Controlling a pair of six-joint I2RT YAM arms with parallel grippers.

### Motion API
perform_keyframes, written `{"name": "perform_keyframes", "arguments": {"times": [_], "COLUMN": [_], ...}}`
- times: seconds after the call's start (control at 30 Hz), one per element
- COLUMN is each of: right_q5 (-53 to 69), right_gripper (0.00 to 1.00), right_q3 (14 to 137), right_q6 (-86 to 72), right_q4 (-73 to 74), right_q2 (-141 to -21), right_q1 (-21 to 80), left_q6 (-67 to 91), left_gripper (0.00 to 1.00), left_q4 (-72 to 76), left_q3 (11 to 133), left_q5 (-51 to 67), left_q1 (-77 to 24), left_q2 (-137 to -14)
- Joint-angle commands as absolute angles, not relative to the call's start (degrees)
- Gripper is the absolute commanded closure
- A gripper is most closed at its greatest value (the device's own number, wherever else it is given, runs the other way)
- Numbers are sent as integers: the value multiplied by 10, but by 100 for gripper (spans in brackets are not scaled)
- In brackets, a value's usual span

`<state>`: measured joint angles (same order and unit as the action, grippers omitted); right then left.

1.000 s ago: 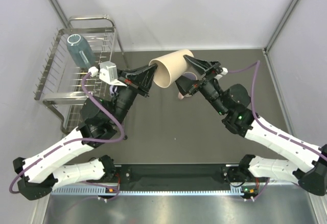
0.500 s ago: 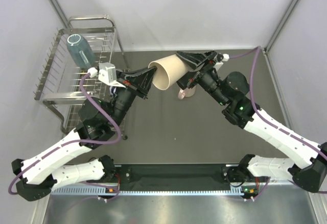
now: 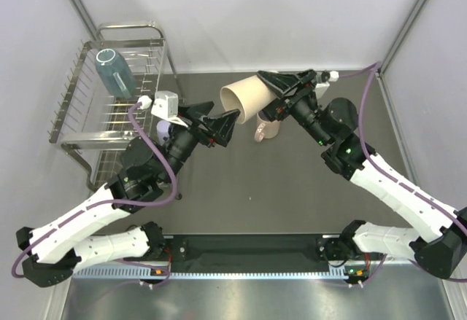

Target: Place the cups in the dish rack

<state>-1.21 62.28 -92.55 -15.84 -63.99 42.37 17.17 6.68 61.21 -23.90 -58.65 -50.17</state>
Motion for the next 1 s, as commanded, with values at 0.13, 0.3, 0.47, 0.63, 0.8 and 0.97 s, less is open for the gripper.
{"name": "perform_keyframes", "arguments": {"times": [0.13,0.3,0.47,0.63,0.8,0.97], "right_q5": [40,64,87,105,104,108], "right_gripper": [100,100,100,100,100,100], "right_q3": [700,709,647,585,588,615], "right_q6": [-563,-345,-184,-107,-60,-52], "right_q4": [-48,-13,-78,-211,-317,-428], "right_q2": [-632,-650,-652,-702,-798,-912], "right_q1": [363,379,406,459,536,566], "left_q6": [212,231,224,222,257,283], "left_gripper": [6,6,6,6,2,2], "left_q4": [-24,-71,-92,-140,-131,-149], "left_q3": [645,670,721,791,790,791], "left_q5": [-263,-279,-266,-250,-258,-245], "left_q1": [-588,-588,-588,-587,-588,-588], "left_q2": [-417,-375,-371,-394,-387,-381]}}
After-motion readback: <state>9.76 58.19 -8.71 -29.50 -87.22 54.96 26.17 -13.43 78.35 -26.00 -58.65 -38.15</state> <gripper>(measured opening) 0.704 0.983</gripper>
